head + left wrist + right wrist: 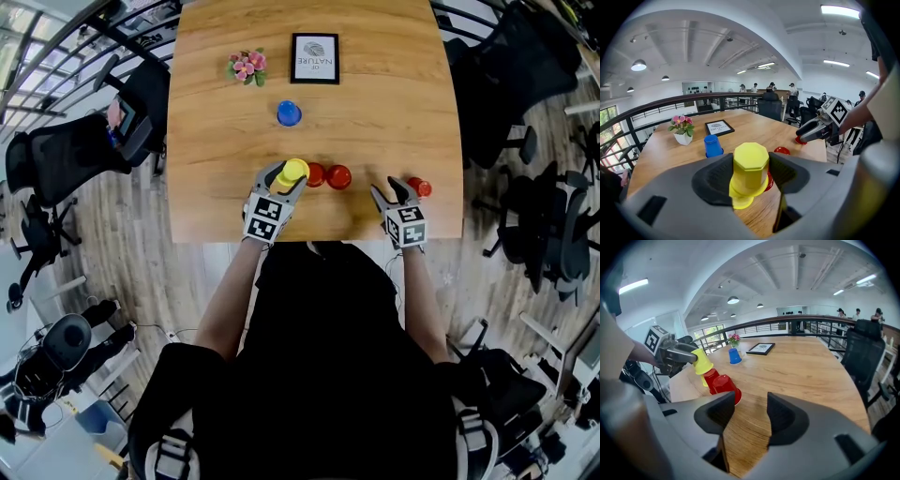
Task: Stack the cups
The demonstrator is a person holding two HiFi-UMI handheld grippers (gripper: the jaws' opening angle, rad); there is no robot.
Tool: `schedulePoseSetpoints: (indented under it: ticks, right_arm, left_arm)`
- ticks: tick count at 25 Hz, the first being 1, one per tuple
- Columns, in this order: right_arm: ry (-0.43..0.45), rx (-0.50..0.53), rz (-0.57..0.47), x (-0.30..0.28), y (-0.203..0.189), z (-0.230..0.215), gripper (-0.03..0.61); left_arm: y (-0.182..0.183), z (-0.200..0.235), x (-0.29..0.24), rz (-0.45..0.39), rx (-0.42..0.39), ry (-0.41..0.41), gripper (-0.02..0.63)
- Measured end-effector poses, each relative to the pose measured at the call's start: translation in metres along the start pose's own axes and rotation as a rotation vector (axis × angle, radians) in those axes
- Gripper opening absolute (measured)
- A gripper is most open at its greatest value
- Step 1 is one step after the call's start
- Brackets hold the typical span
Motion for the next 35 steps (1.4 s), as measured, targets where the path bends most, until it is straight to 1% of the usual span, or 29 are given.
schedulePoseSetpoints:
  ticks: [4,8,11,14,18,21,24,28,32,35]
  right_arm:
    - [-0.011,0.000,-0.004,0.001,0.001,-0.005,0.227]
    - [-0.021,-0.002,-0.019,0.006,0.004,-0.010,0.230]
    - [-0.030,-0.009,-0.029,0.010,0.005,-0.013,0.232]
    - [-0.051,-0.015,-0.046,0.016,0.008,-0.018,0.233]
    - [-0.136,-0.033,-0.091,0.028,0.016,-0.038,0.232]
    - [-0.222,-0.059,-0.111,0.035,0.017,-0.065,0.233]
    - [-0.283,-0.102,-0.103,0.040,0.009,-0.091,0.241]
    - [-0.324,-0.106,-0.062,0.040,-0.011,-0.108,0.261]
    - [-0.347,-0.112,-0.015,0.033,-0.030,-0.116,0.276]
    - [-0.372,-0.123,-0.003,0.029,-0.037,-0.121,0.276]
  left_arm:
    - [-0.003,-0.002,-0.002,0.015,-0.014,-0.007,0.264]
    - [-0.006,0.000,-0.001,0.003,0.006,0.005,0.284]
    - [-0.005,0.004,0.005,-0.021,0.020,0.020,0.293]
    - [0.004,0.006,0.011,-0.072,0.045,0.007,0.295]
    - [0.013,0.009,0.024,-0.138,0.089,0.013,0.298]
    - [0.018,0.010,0.027,-0.144,0.081,0.020,0.298]
    - [0.022,0.007,0.024,-0.142,0.075,0.014,0.299]
    - [0.022,0.001,0.022,-0.139,0.080,0.014,0.302]
    - [0.019,-0.002,0.022,-0.131,0.087,0.020,0.304]
    - [0.016,-0.003,0.023,-0.120,0.090,0.025,0.304]
Point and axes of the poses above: the fingertips, and each gripper's own axes: x backward along the fingers, z to its left, y out of its top, the point moved 2 cm from there along x, backward along the fingers, and after that the axes turned 15 degrees about -y, right-handed, at the moved point
